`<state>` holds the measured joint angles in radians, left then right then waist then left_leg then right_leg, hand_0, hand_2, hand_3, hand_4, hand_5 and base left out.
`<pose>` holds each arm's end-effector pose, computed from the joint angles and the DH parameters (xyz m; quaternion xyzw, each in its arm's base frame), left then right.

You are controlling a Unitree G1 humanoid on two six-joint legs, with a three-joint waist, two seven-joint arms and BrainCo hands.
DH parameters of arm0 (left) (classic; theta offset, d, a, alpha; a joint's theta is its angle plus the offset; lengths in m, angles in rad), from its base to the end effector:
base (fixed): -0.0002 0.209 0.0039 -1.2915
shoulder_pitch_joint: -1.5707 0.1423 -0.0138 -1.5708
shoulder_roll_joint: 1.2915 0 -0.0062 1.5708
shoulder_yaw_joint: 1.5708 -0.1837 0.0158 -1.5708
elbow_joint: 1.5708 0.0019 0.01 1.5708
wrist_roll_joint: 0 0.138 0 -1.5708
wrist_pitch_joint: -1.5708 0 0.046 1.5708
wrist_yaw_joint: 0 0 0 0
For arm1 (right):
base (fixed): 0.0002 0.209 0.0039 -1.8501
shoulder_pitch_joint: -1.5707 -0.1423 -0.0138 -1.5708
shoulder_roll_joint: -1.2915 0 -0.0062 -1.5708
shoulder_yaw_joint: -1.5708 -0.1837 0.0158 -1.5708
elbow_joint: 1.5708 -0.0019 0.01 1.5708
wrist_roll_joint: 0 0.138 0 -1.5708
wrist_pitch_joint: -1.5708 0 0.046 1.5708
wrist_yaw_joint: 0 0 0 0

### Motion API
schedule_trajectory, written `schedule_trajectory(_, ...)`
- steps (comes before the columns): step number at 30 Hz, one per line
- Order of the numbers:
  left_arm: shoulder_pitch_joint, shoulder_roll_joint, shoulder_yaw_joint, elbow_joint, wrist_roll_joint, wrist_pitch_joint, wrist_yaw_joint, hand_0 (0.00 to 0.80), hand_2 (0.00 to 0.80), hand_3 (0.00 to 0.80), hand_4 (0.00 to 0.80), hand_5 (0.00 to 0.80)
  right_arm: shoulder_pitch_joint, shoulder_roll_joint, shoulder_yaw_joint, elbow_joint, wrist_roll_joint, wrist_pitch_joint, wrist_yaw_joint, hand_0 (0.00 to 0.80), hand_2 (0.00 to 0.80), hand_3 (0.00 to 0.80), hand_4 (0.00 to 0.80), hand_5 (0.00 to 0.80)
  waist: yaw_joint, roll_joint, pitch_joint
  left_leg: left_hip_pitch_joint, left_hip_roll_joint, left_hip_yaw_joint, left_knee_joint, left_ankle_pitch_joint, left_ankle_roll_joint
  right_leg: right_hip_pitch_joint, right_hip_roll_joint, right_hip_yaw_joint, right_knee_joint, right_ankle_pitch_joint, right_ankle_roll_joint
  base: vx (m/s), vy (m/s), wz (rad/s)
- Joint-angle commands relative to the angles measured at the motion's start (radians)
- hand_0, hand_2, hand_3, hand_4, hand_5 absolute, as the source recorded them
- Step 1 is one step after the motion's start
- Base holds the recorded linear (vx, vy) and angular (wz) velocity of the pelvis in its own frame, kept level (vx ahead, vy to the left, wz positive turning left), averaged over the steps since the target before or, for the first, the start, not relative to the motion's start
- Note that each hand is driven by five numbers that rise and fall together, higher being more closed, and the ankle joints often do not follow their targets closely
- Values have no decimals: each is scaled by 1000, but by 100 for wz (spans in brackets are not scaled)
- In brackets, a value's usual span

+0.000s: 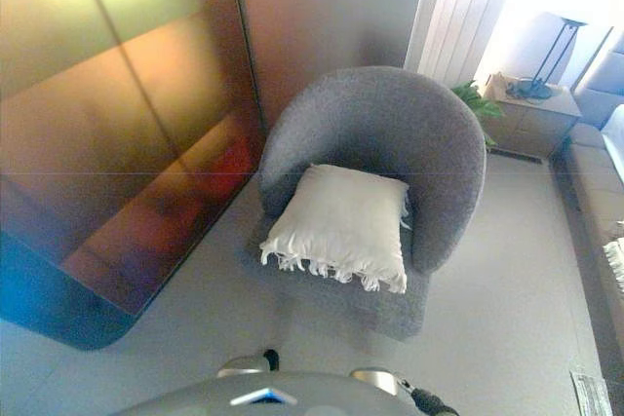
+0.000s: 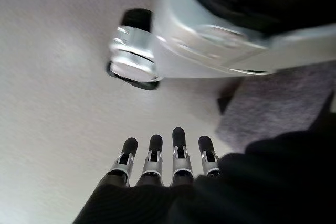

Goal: Pick up the cushion and take it to the sofa

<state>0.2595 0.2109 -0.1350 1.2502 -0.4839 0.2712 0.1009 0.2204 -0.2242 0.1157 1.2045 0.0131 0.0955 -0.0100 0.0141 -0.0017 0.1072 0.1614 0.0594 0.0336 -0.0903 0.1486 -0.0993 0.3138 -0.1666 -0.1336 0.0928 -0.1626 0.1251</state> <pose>-0.0419 0.2122 -0.1221 -0.0583 0.7564 0.2037 0.6188 -0.0115 -0.2225 -0.1220 -0.1053 0.6880 -0.0400 0.7169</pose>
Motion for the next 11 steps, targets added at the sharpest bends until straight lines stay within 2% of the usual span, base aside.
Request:
schedule_trajectory(1, -78, -24, 5, 9, 26, 4, -5, 0, 0, 0, 0, 0, -43, 23, 29, 20, 30, 10, 3, 0, 0, 0, 0, 0, -6, -17, 46, 97, -78, 21, 69, -207, 71, -55, 53, -33, -88, 153, -33, -81, -21, -19)
schedule_trajectory(5, -98, -17, -14, 5, 13, 17, -11, 0, 0, 0, 0, 0, -66, 22, 45, 27, 47, 2, 4, 0, 0, 0, 0, 0, -7, -16, 48, 100, -76, 19, 61, -211, 72, -58, 56, -30, -91, 152, -31, -69, -15, -19)
schedule_trajectory(11, -122, 1, -21, 9, -4, 30, -24, 0, 0, 0, 0, 0, -85, 6, 53, 33, 54, 3, 15, 0, 0, 0, 0, 0, -10, -11, 47, 100, -72, 18, 48, -213, 73, -63, 58, -29, -100, 149, -29, -57, 1, 0)
